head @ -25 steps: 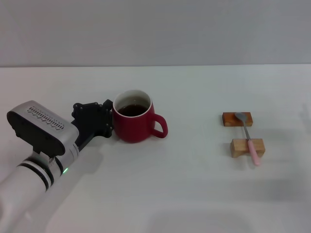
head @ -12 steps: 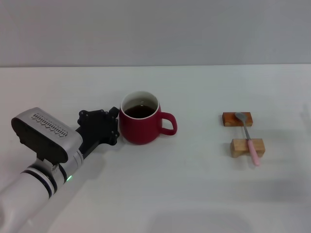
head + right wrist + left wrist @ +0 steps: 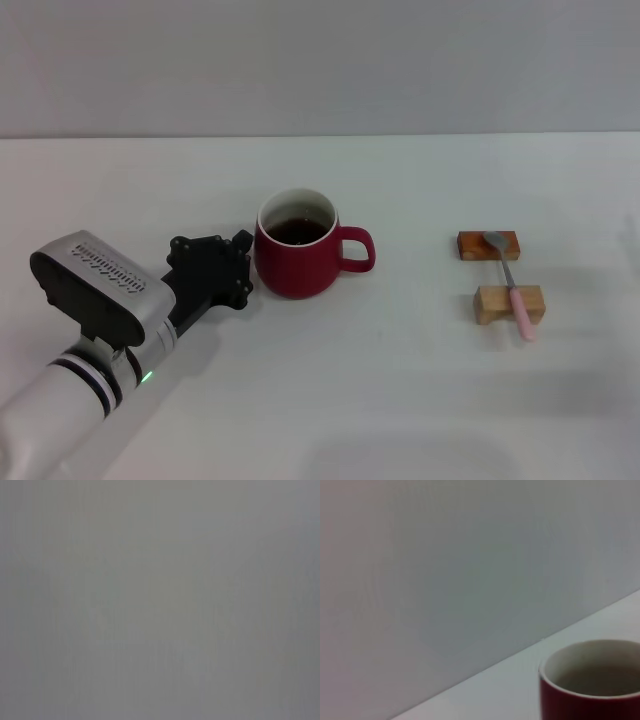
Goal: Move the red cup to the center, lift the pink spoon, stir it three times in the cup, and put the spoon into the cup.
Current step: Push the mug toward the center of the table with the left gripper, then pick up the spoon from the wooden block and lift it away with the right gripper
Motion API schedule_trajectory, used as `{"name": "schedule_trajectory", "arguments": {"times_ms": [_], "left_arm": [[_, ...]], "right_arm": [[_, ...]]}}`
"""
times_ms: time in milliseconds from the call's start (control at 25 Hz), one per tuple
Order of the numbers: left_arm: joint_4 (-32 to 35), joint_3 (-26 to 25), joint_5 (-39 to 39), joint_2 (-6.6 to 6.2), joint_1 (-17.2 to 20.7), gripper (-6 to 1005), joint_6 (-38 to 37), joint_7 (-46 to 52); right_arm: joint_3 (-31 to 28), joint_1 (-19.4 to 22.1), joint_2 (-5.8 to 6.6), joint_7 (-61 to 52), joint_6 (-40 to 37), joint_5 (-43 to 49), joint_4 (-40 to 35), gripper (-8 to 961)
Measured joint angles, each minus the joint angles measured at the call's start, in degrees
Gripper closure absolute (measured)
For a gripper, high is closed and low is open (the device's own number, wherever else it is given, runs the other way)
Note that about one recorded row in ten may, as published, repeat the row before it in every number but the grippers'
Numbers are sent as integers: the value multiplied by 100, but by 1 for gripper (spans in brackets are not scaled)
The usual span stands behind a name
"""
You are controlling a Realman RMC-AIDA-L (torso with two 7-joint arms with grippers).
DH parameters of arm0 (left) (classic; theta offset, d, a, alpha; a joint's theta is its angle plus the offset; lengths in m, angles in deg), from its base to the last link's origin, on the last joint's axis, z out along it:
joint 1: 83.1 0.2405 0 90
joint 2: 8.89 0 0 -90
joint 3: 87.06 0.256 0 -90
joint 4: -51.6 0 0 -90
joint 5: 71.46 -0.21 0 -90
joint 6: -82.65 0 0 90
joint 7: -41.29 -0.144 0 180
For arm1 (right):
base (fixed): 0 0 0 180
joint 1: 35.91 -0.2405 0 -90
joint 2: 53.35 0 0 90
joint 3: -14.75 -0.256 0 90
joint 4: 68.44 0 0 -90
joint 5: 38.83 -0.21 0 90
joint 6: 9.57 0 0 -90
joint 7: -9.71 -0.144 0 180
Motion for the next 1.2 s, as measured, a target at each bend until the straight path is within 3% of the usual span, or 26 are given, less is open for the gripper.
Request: {"name": "schedule_trajectory", "arguments": {"times_ms": [200,560,680,960,1200], "left_arm": [[81,-571,19,-8,13,960,0,2],[475,-2751,36,-40,-46,957,-2,464],[774,-3196,36,-55,-177,956,-2,829],[806,-3569,34,-72,-204,953,-81,937],[803,-3583,33,-84,-208,951,-146,969]], "right_arm": [[0,-7,-9,0,4,15,1,136],[55,80,-46,0,16,42,76,135],[61,124,-51,0,24,43,114,135],[62,265,-66,60,29,45,296,135],[87,334,-85,73,72,44,416,135]]}}
